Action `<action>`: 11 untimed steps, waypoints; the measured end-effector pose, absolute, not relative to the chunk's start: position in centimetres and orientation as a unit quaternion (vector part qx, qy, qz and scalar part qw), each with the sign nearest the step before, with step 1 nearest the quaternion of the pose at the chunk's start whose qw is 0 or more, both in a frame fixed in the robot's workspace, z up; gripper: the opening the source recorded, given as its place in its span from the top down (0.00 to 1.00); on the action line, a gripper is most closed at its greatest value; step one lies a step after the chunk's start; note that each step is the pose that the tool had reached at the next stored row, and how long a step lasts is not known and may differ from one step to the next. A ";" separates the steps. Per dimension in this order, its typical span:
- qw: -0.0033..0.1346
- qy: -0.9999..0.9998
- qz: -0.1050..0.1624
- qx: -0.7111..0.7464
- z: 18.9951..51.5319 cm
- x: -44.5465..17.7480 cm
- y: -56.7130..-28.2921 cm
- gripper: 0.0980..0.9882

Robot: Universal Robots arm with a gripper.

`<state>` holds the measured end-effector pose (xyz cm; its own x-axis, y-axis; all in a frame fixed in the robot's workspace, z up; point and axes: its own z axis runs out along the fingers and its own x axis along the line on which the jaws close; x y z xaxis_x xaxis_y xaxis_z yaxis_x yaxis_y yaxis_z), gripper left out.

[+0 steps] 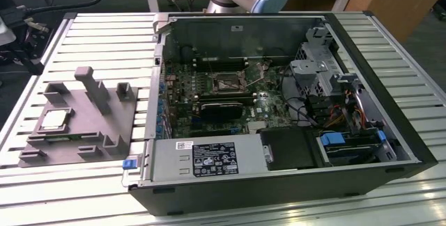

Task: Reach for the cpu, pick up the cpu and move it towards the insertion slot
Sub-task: 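Pick up the cpu and move it towards the insertion slot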

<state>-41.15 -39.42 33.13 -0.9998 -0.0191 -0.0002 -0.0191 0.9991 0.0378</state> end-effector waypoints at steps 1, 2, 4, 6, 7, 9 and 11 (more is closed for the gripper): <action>0.000 -1.000 -0.019 0.010 33.0 -41.2 -39.4 0.99; 0.000 -1.000 -0.019 0.010 32.8 -41.3 -39.4 0.99; 0.000 -1.000 -0.019 0.010 32.5 -41.5 -39.4 0.99; 0.000 -1.000 -0.019 0.010 32.3 -41.6 -39.4 0.99; 0.000 -1.000 -0.019 0.010 32.1 -41.7 -39.5 0.99; 0.000 -1.000 -0.019 0.010 31.8 -41.7 -39.5 0.99; 0.000 -1.000 -0.019 0.010 31.5 -41.8 -39.5 0.99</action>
